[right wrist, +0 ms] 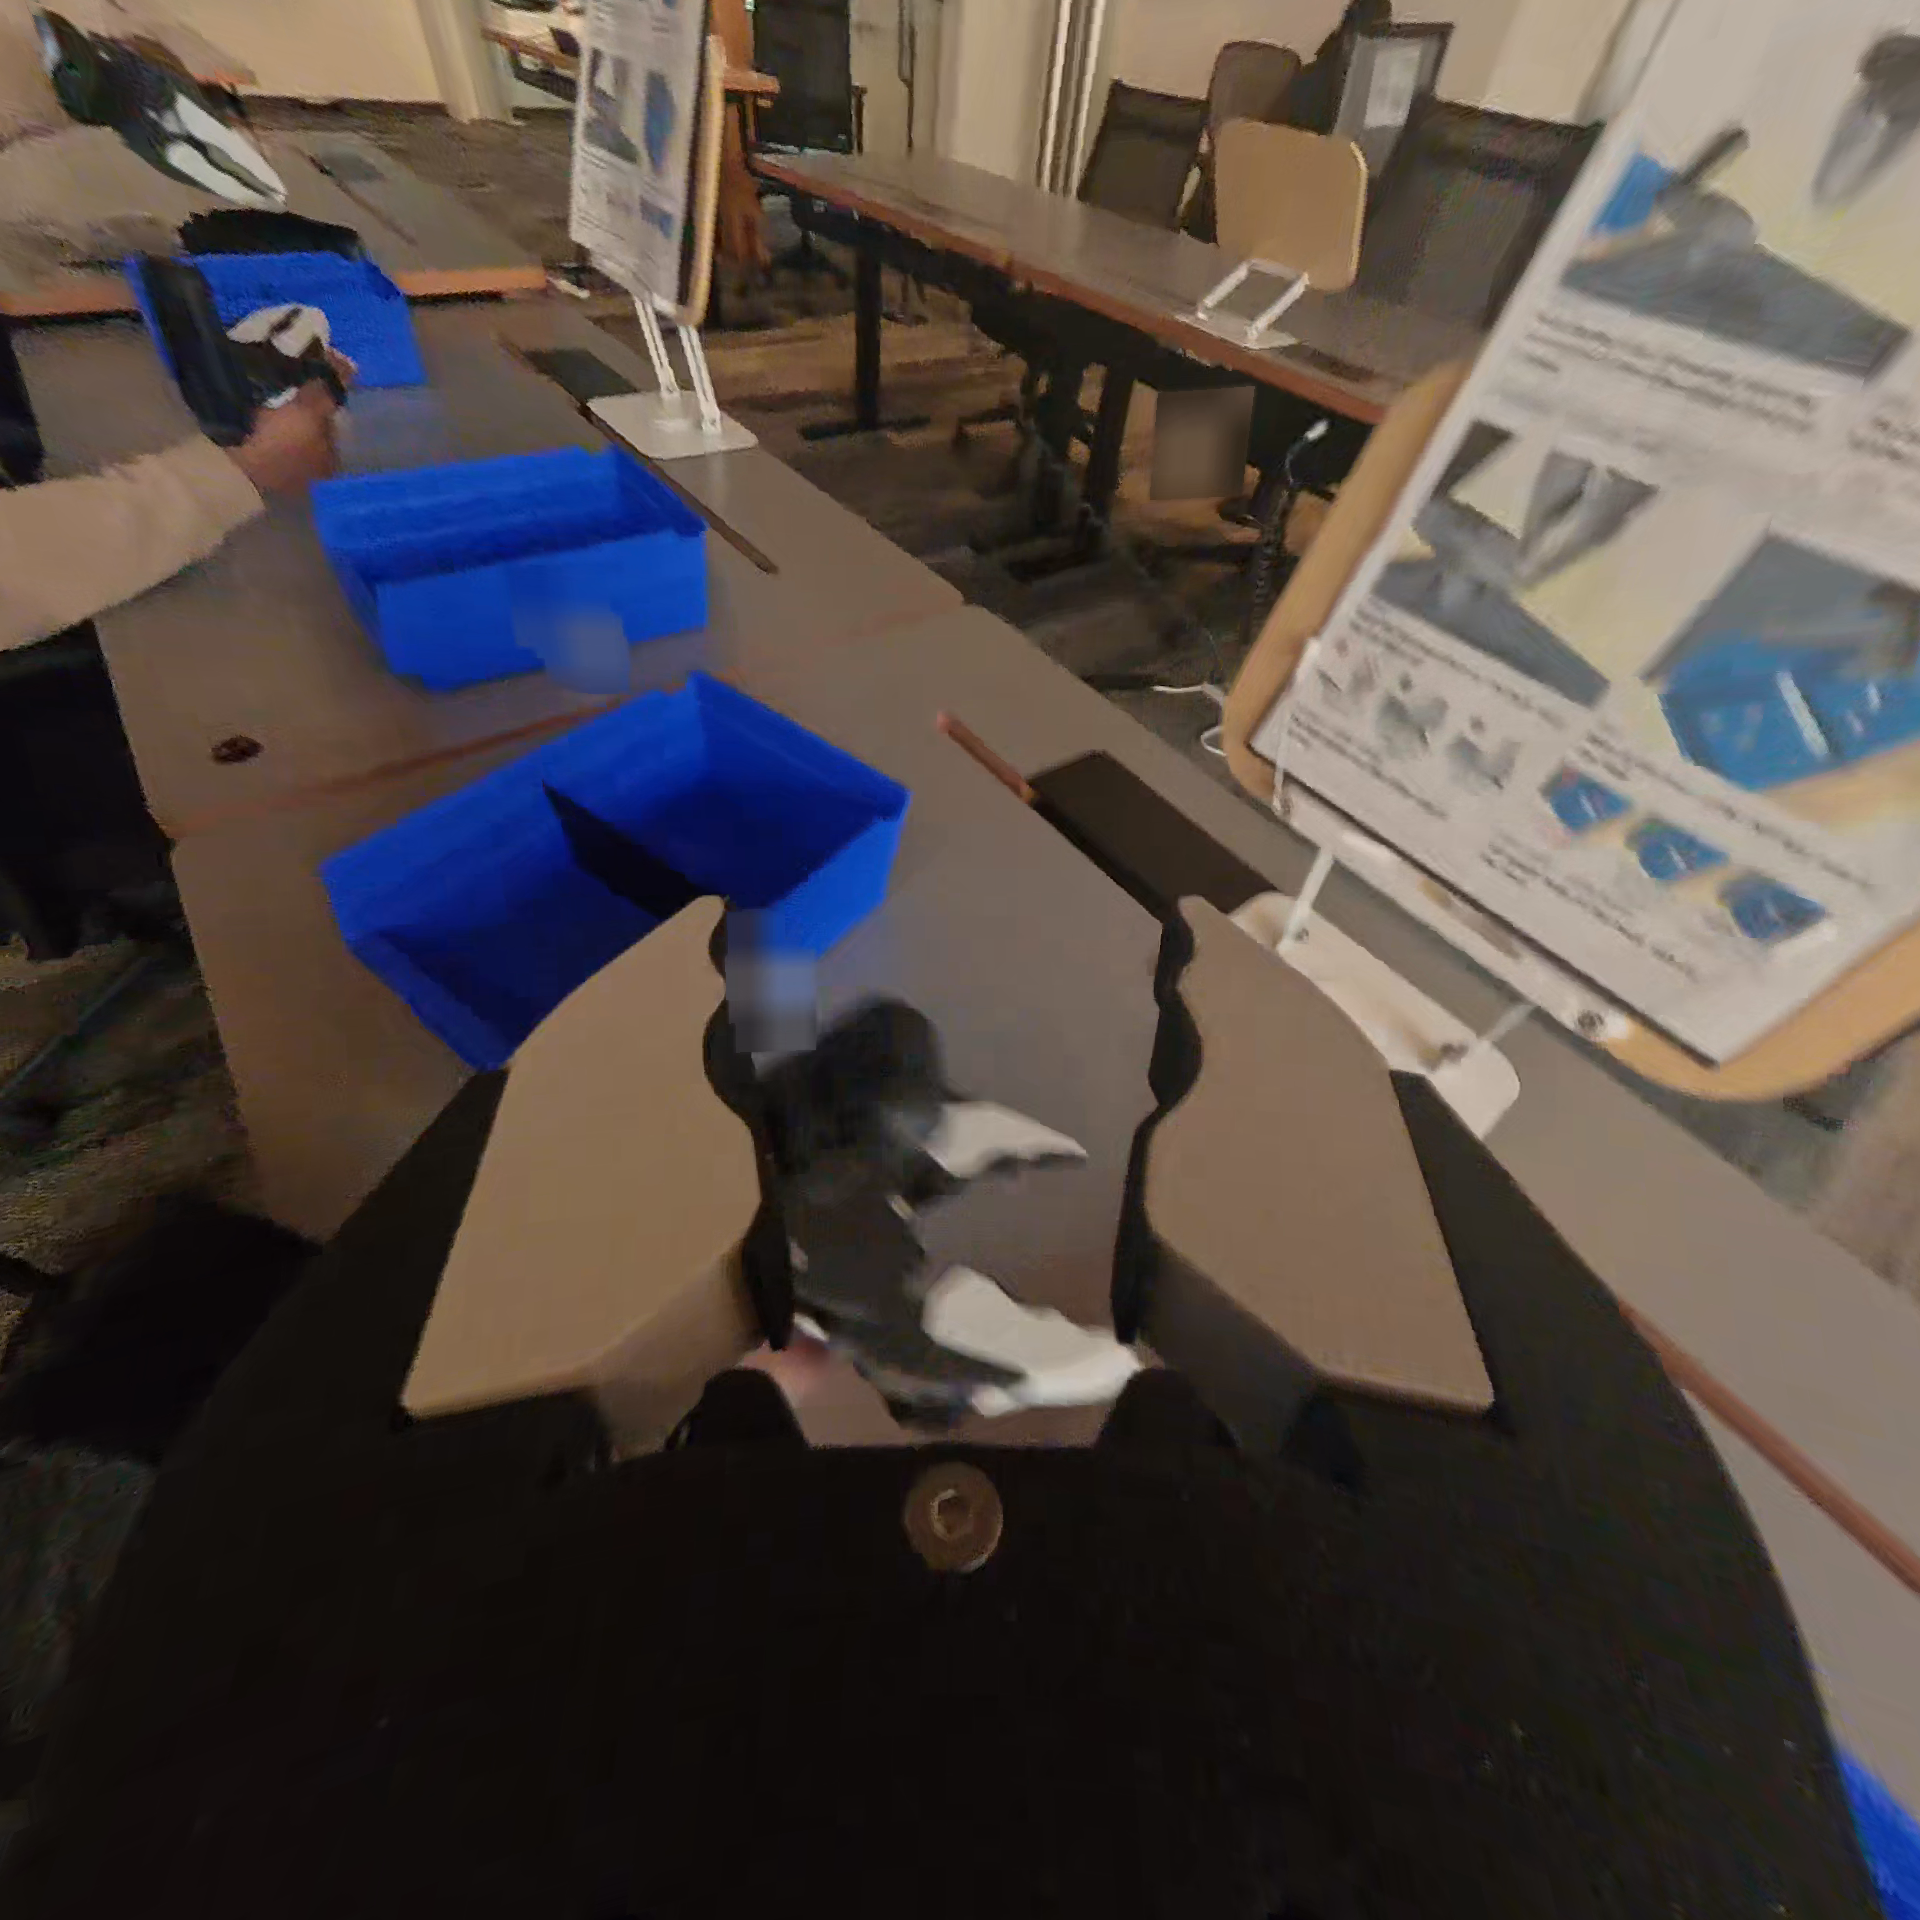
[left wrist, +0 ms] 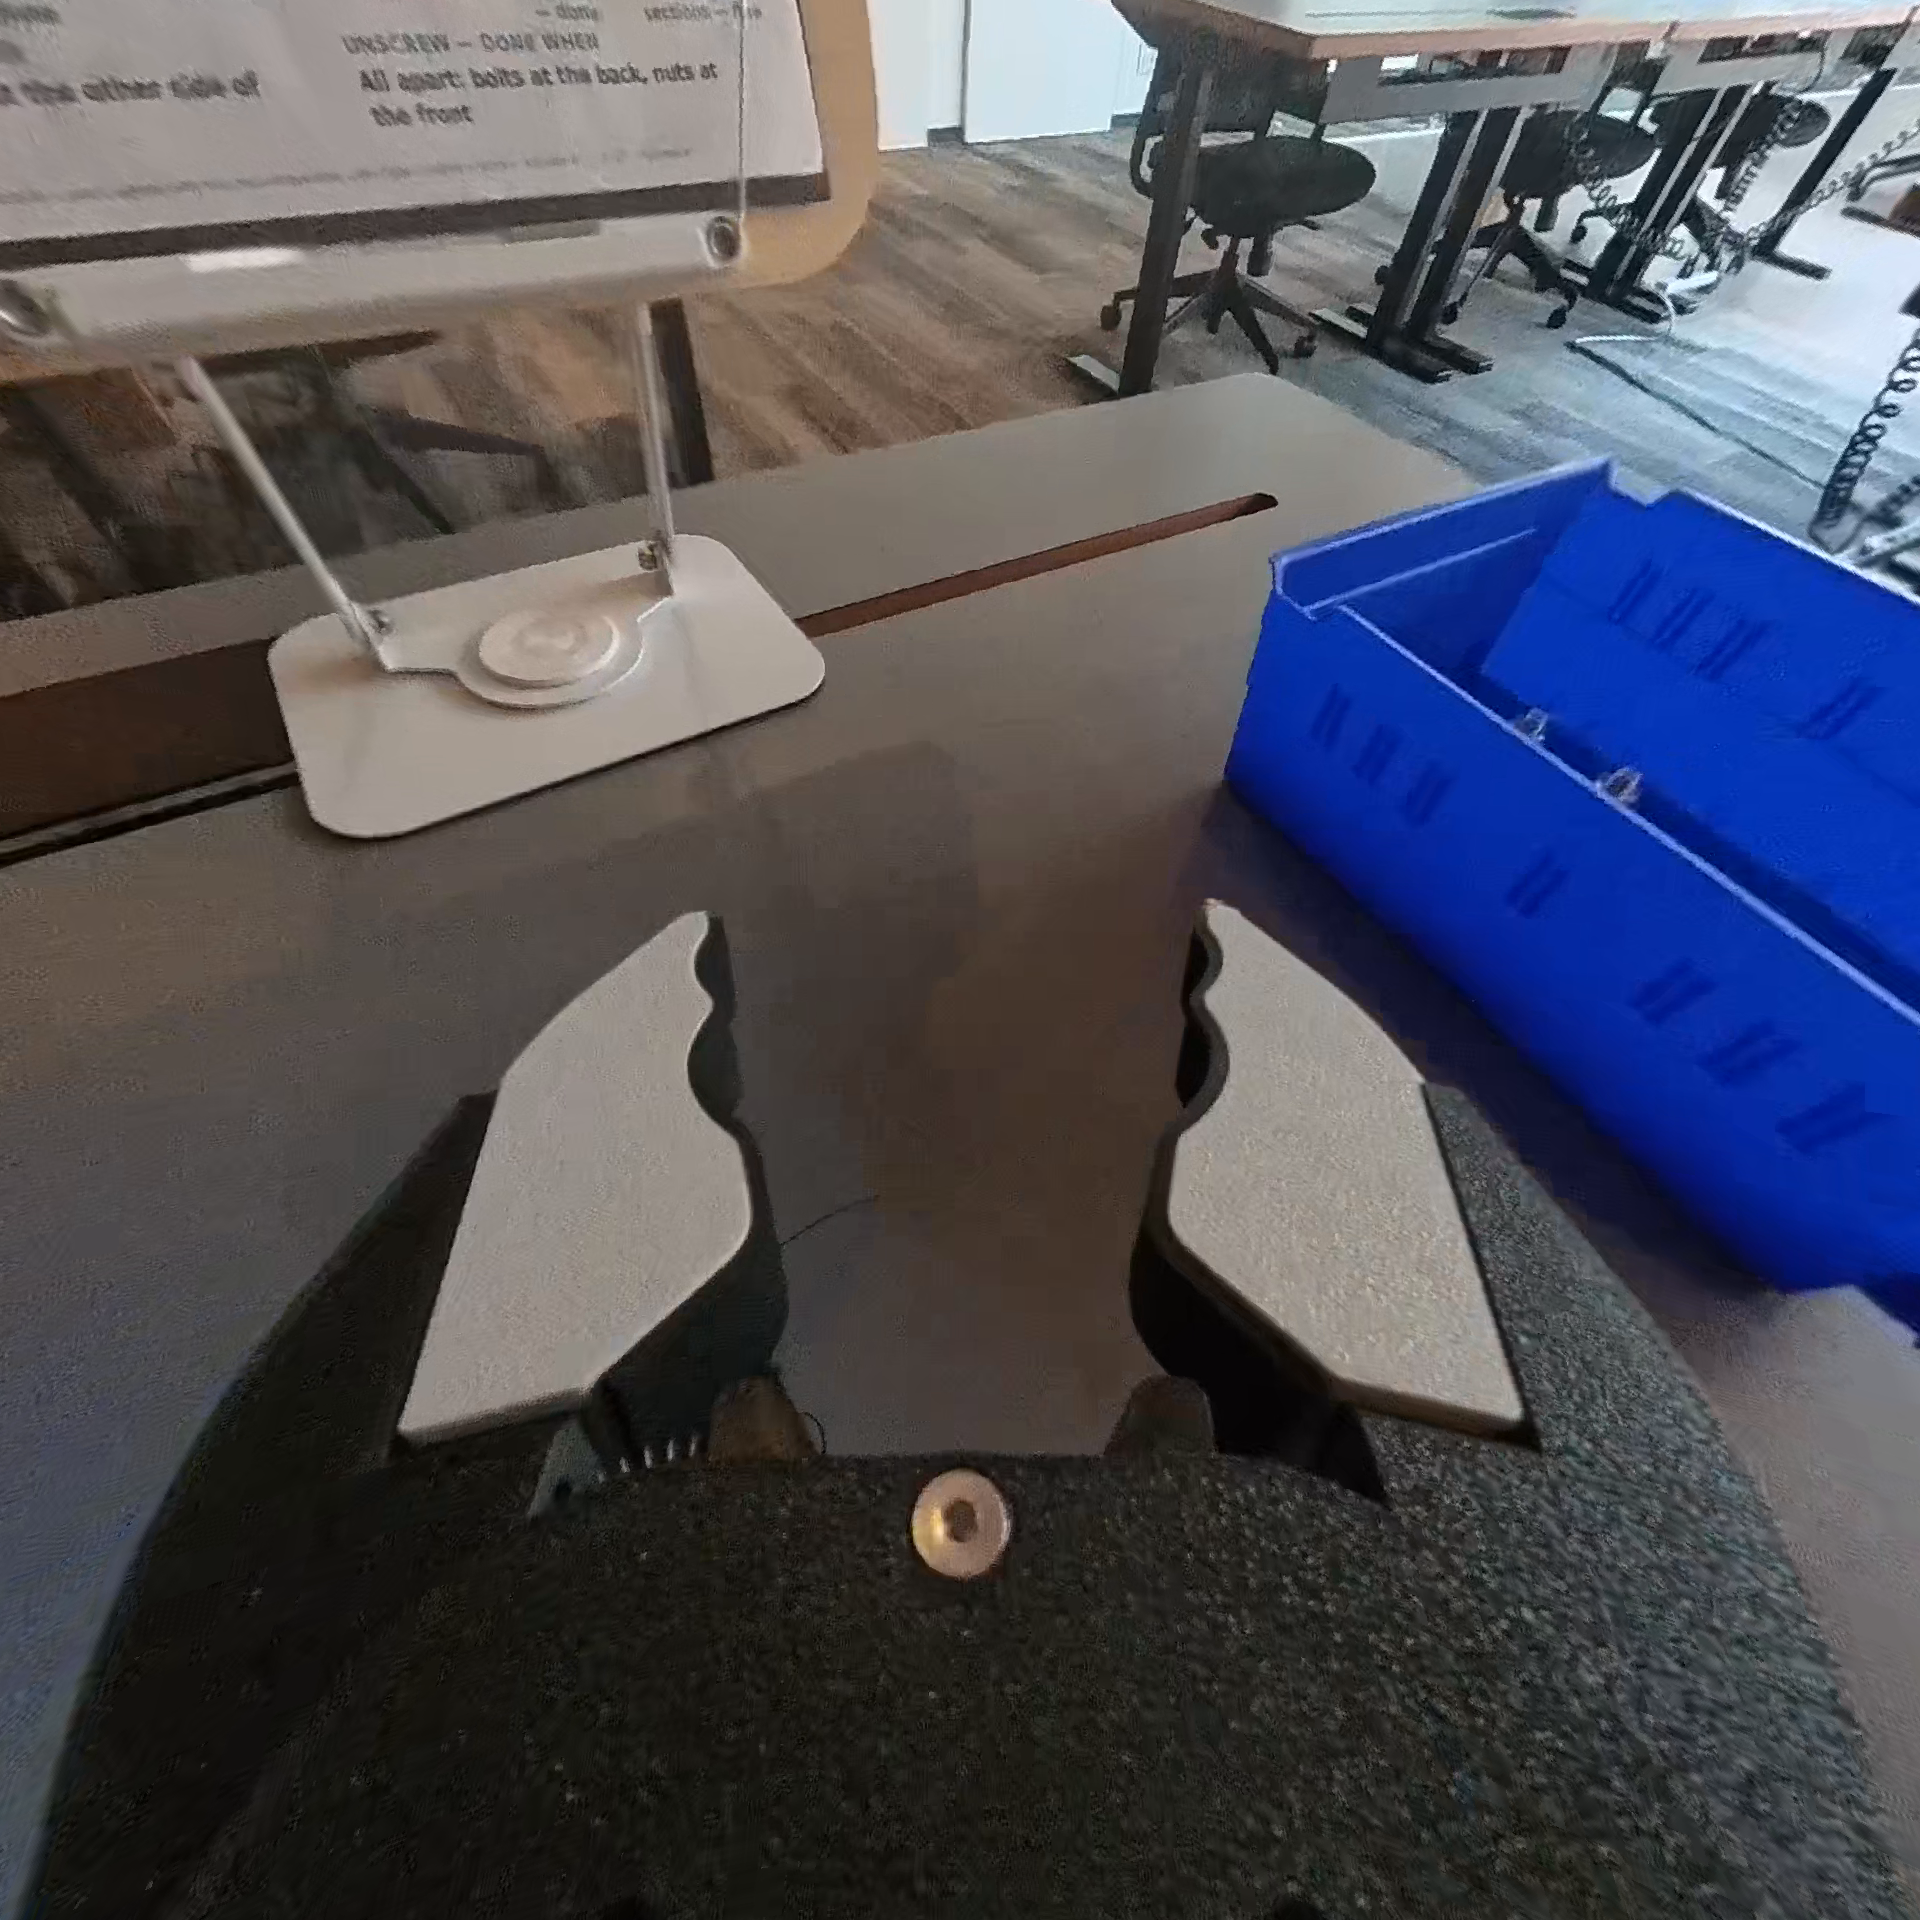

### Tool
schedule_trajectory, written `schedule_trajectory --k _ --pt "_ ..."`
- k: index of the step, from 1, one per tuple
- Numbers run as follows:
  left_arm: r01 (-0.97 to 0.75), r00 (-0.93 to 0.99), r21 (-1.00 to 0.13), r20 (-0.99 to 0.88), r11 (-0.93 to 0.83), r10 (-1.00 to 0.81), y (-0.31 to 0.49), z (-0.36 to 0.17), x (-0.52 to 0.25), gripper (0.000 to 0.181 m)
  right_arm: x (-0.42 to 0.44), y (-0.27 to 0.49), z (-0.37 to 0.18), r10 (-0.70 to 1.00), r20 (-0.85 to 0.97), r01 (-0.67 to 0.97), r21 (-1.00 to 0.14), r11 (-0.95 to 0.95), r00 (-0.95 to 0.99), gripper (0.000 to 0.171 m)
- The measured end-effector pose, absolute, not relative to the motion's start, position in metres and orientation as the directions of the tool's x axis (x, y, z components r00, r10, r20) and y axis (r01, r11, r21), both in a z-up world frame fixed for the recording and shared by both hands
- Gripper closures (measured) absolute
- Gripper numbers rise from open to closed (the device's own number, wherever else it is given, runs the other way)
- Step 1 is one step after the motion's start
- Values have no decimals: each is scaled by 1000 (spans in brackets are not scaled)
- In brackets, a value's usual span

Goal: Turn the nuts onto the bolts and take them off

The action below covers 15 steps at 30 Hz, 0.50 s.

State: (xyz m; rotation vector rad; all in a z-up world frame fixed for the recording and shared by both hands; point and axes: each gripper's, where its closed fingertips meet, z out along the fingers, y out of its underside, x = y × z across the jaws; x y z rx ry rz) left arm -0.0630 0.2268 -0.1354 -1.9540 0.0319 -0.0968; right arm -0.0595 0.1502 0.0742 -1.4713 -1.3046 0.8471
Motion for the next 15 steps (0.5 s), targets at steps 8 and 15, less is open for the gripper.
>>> schedule_trajectory --k 8,15 --pt "32 997 -930 56 -367 -55 283 -110 -7 100 -188 107 85 990 78 370 -928 28 120 101" --pt "5 999 -908 26 -419 -44 311 -94 50 98 -277 111 -2 966 -213 596 -761 -256 144 102"
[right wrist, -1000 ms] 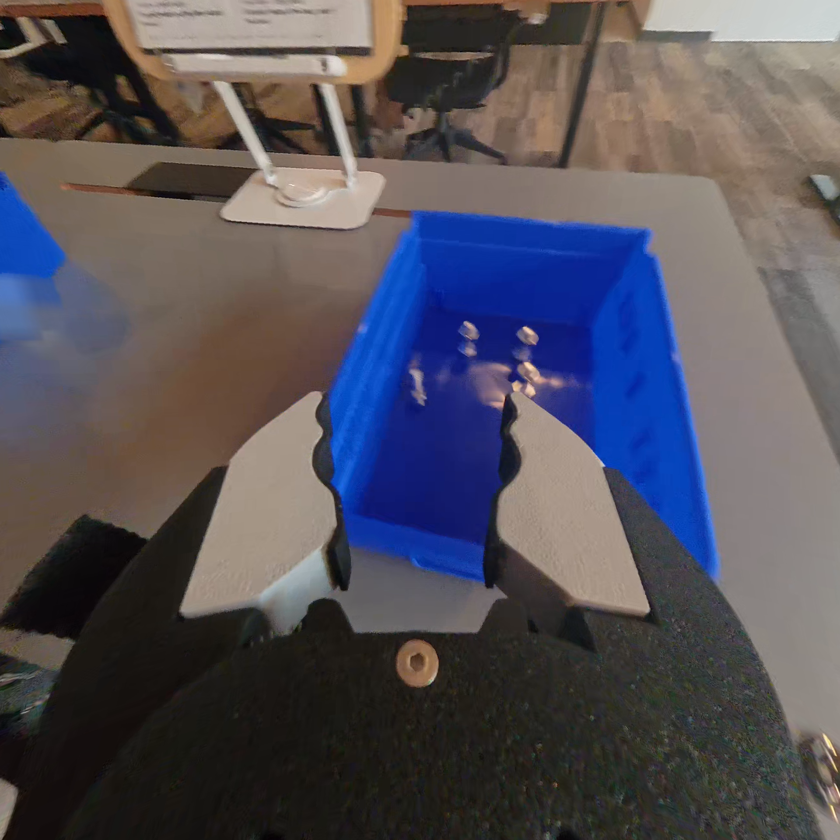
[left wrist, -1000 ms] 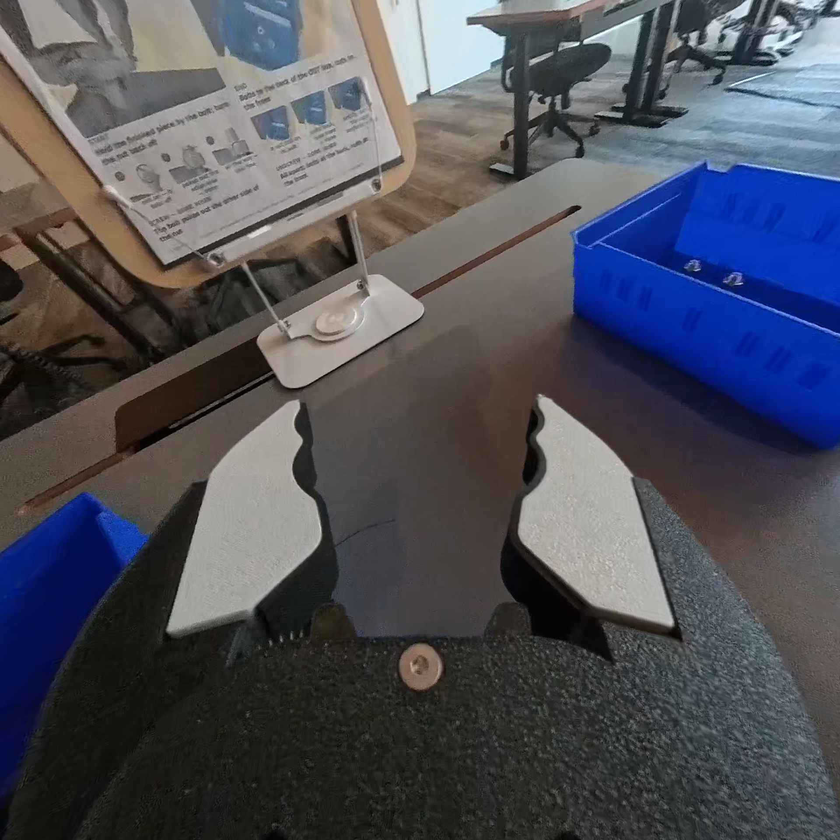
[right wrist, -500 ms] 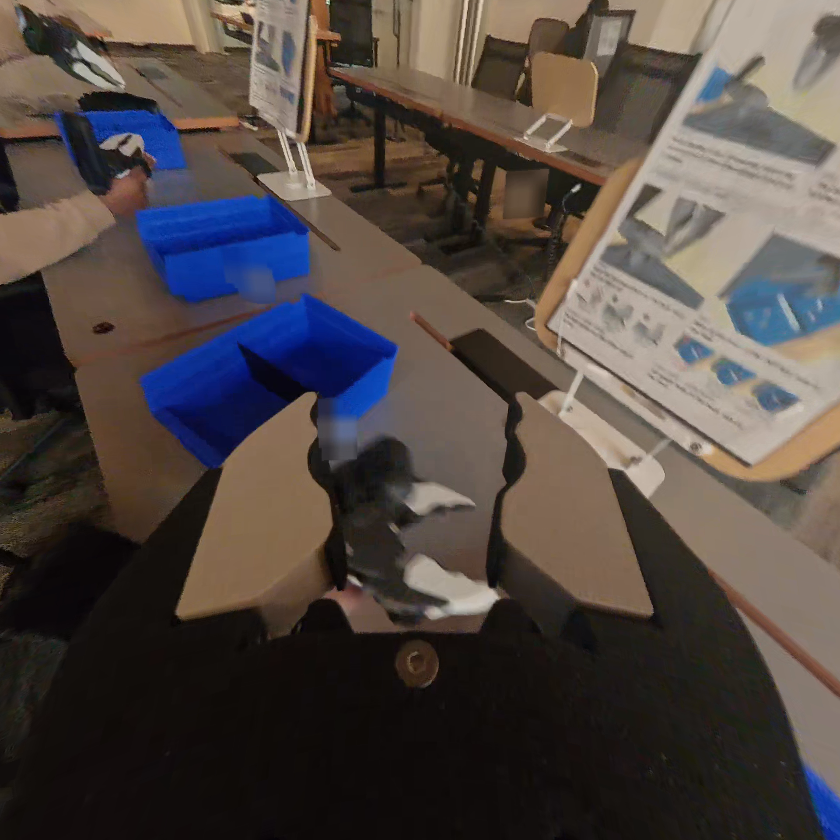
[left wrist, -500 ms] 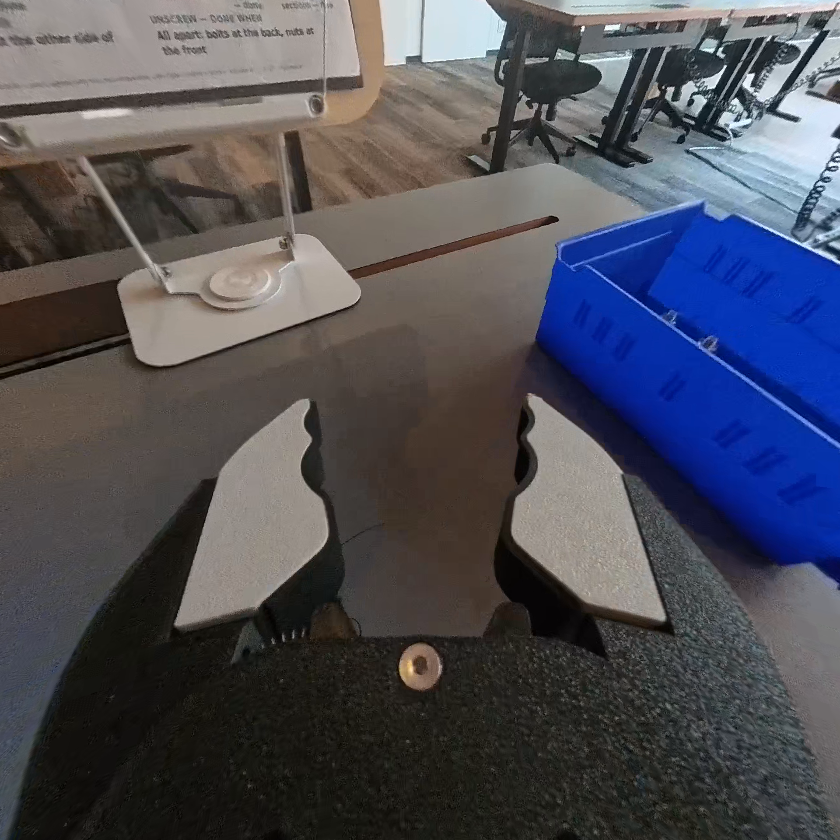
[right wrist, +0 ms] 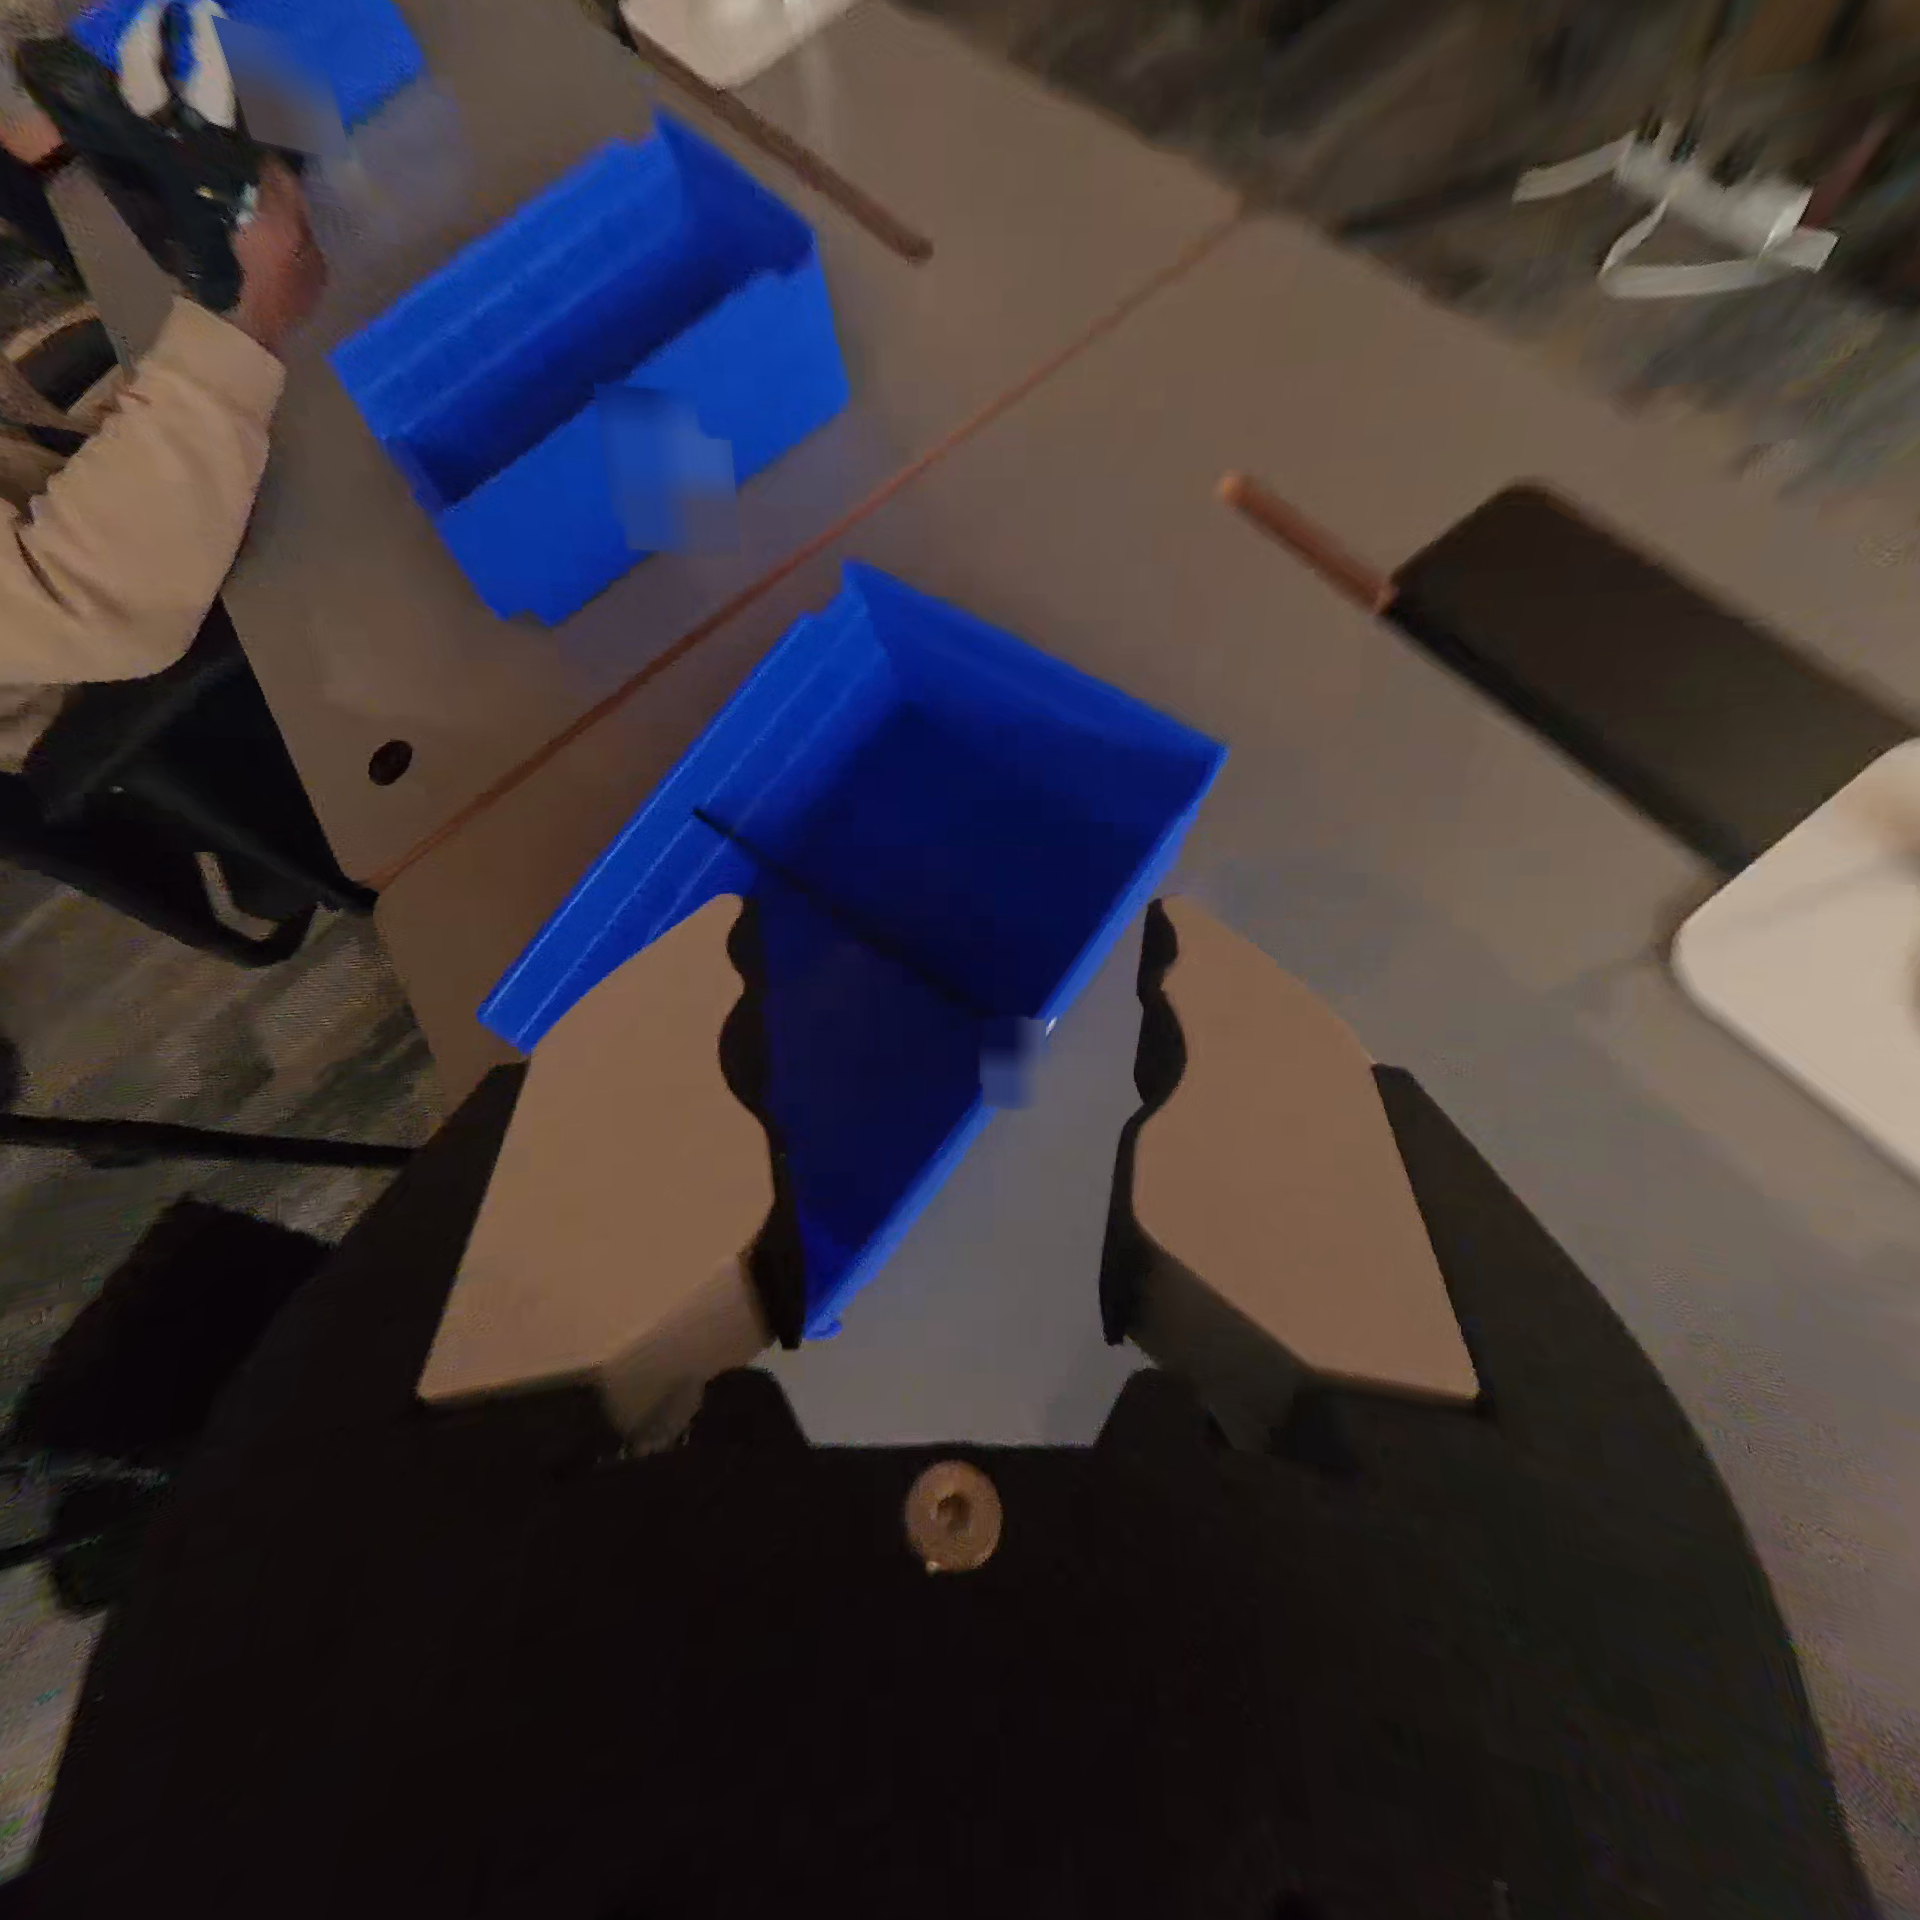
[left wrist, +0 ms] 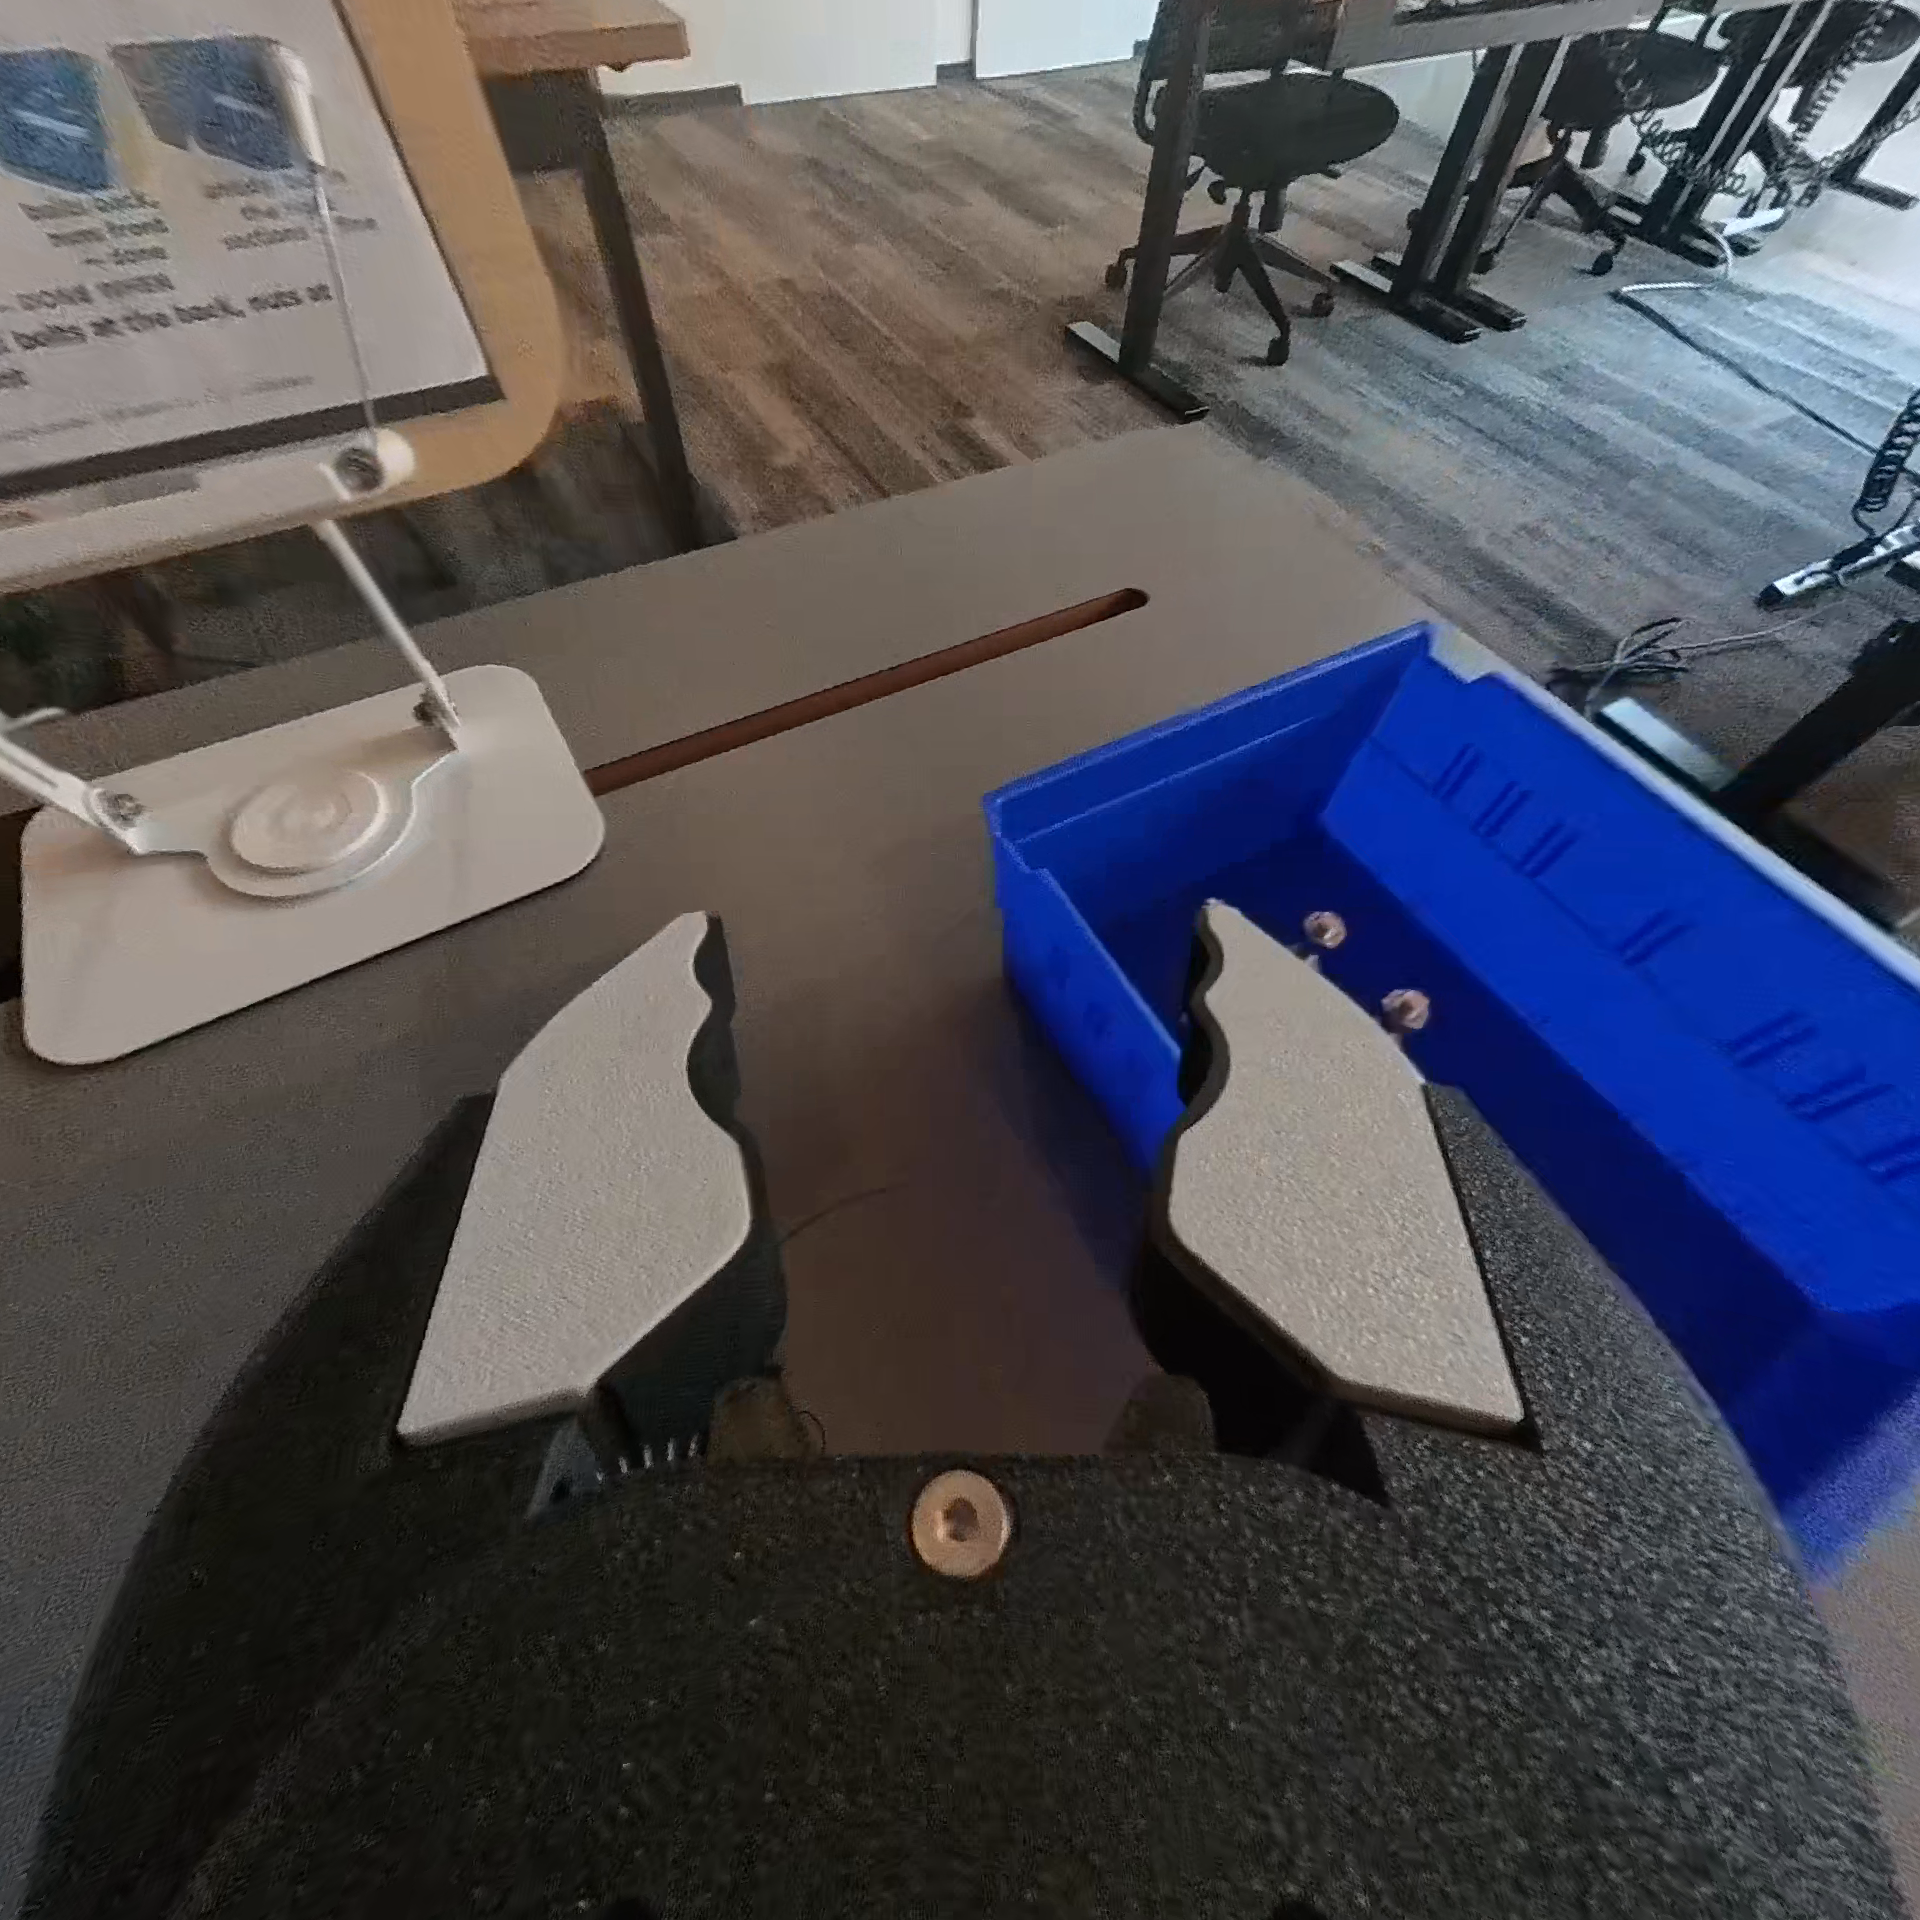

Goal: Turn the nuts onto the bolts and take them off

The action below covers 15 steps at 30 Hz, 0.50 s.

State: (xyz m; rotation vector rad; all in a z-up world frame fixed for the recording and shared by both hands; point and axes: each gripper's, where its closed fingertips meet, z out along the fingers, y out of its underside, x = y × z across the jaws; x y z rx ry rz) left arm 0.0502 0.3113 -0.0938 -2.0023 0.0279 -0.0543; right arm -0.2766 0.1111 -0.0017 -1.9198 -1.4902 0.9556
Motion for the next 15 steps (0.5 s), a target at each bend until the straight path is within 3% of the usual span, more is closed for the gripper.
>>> schedule_trajectory --k 4,6,15 --pt "68 994 -895 98 -441 -46 321 -88 78 96 -291 128 -52 931 -251 660 -658 -364 264 106" --pt "95 987 -885 143 -456 -71 319 -94 89 98 -292 129 -78 920 -253 696 -602 -392 299 100" --pt "162 959 -865 251 -475 -129 302 -123 114 100 -300 115 -170 897 -211 748 -496 -441 389 111"
